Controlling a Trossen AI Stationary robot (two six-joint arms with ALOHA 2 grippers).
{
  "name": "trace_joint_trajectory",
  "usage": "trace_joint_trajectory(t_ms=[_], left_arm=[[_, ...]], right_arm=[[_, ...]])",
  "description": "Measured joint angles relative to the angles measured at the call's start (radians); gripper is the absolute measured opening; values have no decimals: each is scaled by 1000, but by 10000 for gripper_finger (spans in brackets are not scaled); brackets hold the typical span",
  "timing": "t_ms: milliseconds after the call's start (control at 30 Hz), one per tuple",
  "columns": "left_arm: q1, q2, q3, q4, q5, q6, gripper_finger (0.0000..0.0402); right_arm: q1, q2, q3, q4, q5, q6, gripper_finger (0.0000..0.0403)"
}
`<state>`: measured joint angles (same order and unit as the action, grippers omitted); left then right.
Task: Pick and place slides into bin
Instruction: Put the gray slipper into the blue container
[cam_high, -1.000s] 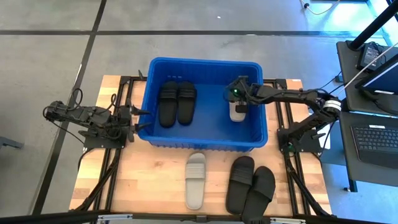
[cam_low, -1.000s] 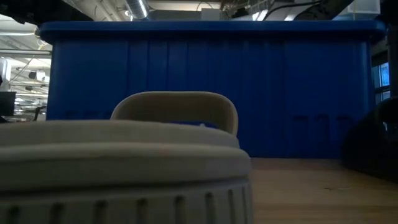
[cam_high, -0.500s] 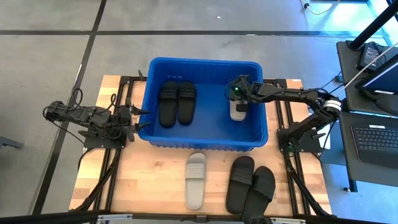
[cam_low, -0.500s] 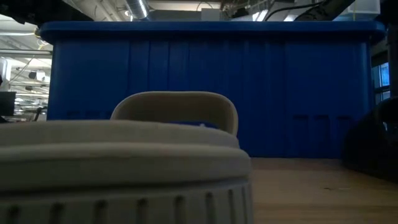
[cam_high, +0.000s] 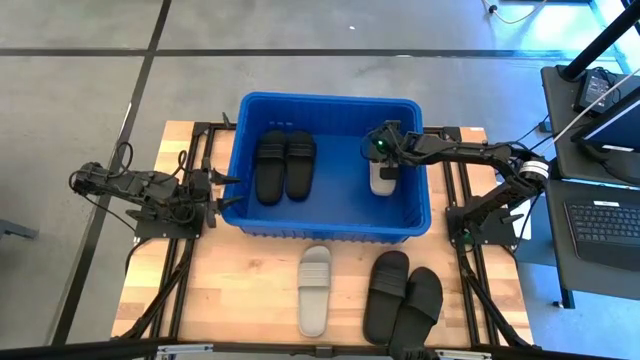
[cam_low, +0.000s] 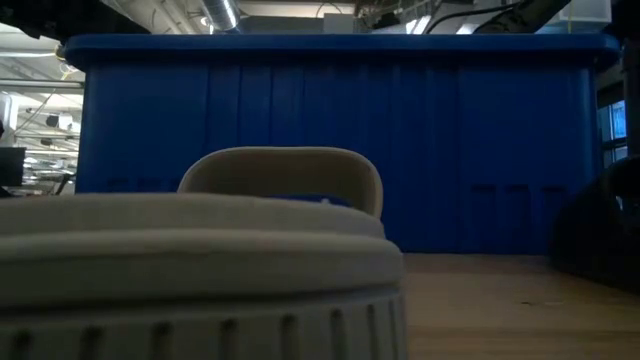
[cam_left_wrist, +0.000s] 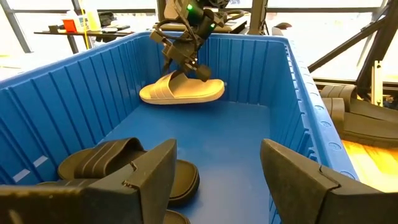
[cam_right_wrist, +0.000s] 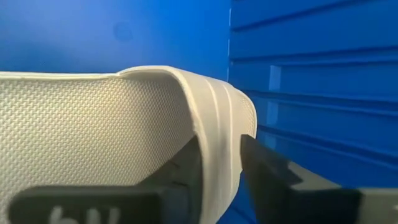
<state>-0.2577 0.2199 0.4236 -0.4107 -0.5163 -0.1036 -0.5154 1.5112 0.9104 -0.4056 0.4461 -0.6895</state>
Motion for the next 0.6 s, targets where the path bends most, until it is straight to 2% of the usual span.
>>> trace_joint_trajectory(t_ms=[267,600], left_arm=[[0,0,0,0,0,0,227],[0,0,0,0,0,1,227]], right_arm=[[0,1,0,-58,0,5,175],[0,1,0,-102,0,7,184]])
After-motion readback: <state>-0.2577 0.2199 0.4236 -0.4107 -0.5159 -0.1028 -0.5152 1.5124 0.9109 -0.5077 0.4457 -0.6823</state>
